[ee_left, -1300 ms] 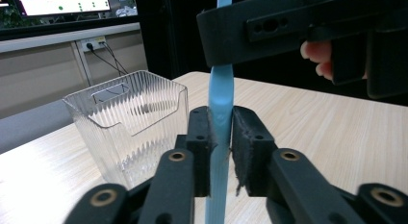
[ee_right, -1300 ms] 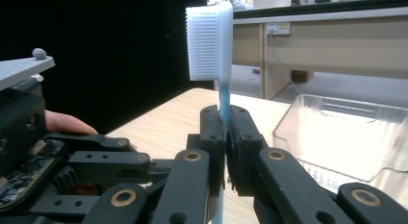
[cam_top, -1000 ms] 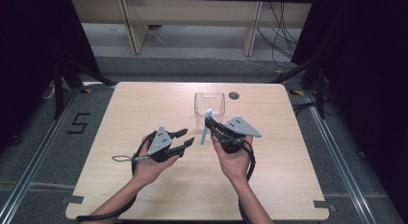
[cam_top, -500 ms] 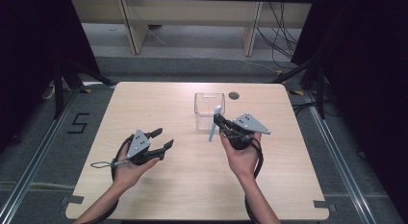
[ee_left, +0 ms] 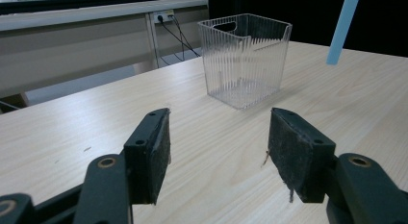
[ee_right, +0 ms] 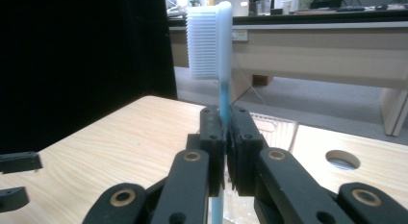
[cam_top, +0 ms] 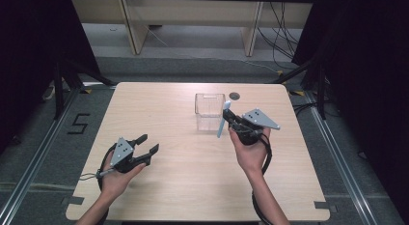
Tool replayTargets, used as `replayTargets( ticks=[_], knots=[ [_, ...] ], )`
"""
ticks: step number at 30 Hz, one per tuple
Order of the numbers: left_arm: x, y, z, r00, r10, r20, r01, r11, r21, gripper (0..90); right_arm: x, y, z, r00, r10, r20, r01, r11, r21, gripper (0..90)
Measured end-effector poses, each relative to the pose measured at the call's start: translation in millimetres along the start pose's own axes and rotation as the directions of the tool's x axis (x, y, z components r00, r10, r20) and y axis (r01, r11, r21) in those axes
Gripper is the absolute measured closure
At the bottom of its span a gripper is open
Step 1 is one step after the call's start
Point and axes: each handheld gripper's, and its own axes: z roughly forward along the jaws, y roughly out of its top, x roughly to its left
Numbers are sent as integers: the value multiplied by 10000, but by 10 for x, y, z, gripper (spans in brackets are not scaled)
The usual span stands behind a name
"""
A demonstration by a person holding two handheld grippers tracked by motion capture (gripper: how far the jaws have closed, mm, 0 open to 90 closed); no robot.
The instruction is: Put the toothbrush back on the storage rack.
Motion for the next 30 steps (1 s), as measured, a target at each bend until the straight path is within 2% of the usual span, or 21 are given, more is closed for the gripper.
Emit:
replayTargets(
  ticks=[5, 7, 9, 10, 11, 12, 13, 14, 16, 17, 22, 23, 25, 26, 29, 30],
  knots=[
    [5, -74, 0, 9999, -107, -4, 107, 9999, -93, 401, -70, 31, 1, 9995, -63, 300, 64, 10000, -24, 859],
    [6, -90, -7, 9999, -100, -56, 100, 9999, 56, 401, -100, 47, 3, 9995, -32, 315, 33, 10000, -49, 859],
    [13, -115, 16, 9999, -126, -6, 125, 9999, -118, 401, -127, 70, -6, 9990, -89, 445, 90, 10000, -17, 859],
    [6, -119, 1, 9998, -159, -120, 161, 9998, 102, 400, -145, 80, -1, 9983, -160, 556, 171, 9997, -182, 859],
    [6, -127, 4, 9998, -164, -125, 166, 9998, 102, 400, -148, 89, -4, 9989, 19, 477, -14, 9999, -124, 859],
    [11, -141, 26, 9999, -165, -34, 165, 9998, -135, 400, -166, 101, -1, 9988, -44, 479, 53, 9998, -178, 859],
    [11, -141, 26, 9999, -165, -34, 165, 9998, -135, 400, -166, 101, -1, 9988, -44, 479, 53, 9998, -178, 859],
    [2, -145, 8, 9997, -200, -171, 201, 9998, 83, 400, -188, 126, -6, 9980, -56, 633, 70, 9997, -220, 859],
    [6, -154, 10, 9996, -206, -177, 208, 9997, 95, 400, -192, 143, -9, 9976, 85, 681, -70, 9997, -218, 859],
    [7, -160, 12, 9996, -223, -182, 225, 9997, 85, 400, -209, 153, 2, 9978, -36, 661, 58, 9994, -328, 859],
    [8, -186, 17, 9994, -272, -201, 274, 9996, 109, 397, -228, 196, -1, 9975, 41, 701, -16, 9994, -349, 859],
    [4, -193, 18, 9992, -350, -193, 352, 9993, 96, 395, -248, 226, 7, 9973, -83, 732, 120, 9987, -498, 859],
    [2, -212, 36, 9992, -379, -132, 377, 9992, -127, 392, -257, 250, 6, 9972, -67, 751, 106, 9987, -504, 859],
    [-1, -210, 17, 9990, -367, -245, 369, 9993, 98, 391, -258, 262, 9, 9970, -31, 777, 73, 9985, -540, 859],
    [5, -226, 22, 9987, -415, -309, 417, 9991, 58, 390, -263, 298, 27, 9974, -48, 717, 97, 9977, -677, 859],
    [6, -232, 21, 9983, -475, -350, 477, 9989, 37, 390, -263, 308, 33, 9963, -61, 852, 128, 9968, -788, 859]
  ],
)
